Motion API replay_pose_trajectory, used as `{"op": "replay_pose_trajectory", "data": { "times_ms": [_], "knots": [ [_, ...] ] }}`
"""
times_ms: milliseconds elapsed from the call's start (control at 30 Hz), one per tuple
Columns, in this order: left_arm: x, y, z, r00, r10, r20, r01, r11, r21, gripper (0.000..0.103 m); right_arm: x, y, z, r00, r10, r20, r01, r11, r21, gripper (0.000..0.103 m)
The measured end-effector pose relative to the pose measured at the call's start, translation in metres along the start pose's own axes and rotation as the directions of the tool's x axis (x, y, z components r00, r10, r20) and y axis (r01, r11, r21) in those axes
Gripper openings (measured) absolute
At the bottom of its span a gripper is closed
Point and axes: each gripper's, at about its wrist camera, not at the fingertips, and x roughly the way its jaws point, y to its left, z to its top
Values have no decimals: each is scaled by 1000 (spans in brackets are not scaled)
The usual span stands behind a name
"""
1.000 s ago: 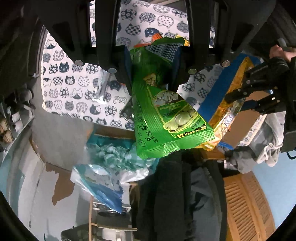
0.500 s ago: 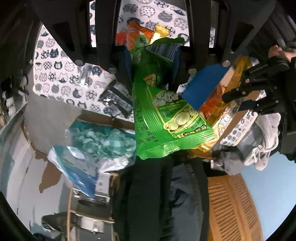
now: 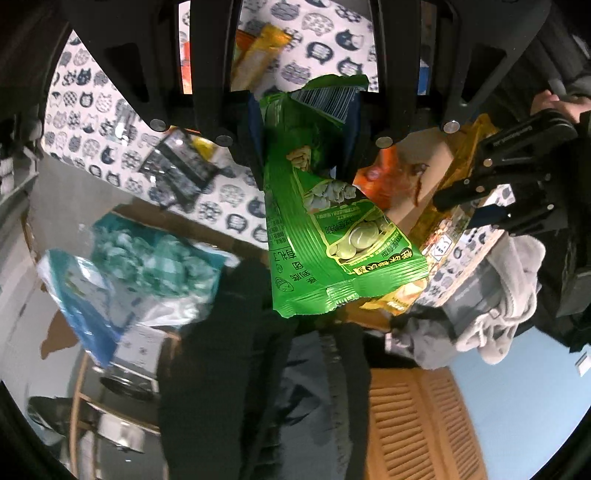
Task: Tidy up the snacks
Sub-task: 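Carry the wafer bar and green bag into the box and release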
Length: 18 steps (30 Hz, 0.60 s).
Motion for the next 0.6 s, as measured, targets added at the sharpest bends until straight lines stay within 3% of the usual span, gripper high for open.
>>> {"op": "replay_pose_trajectory", "data": {
  "times_ms": [300,500,600],
  "knots": [
    [11,43,-19,998,36,-42,-39,997,-64,31,38,45,19,998,37,-51,-40,998,-57,35],
    [17,58,-29,998,-3,-70,-4,994,-105,31,60,66,24,994,63,-85,-70,995,-76,35],
    [19,59,-31,997,25,-67,-31,995,-93,32,70,75,24,992,73,-103,-82,992,-92,35]
  ]
}}
